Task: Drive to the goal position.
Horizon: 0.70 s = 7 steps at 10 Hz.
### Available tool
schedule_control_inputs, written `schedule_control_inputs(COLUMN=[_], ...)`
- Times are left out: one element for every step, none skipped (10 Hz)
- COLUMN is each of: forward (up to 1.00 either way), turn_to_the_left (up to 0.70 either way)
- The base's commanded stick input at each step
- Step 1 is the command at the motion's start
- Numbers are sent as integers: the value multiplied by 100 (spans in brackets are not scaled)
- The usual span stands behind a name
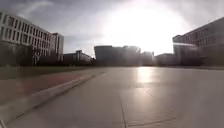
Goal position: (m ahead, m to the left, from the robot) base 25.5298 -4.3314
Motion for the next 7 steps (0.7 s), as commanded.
schedule_control_inputs(forward=[70,70,70,70,70,70,70], turn_to_the_left=[0,0,0,0,0,-35,-35])
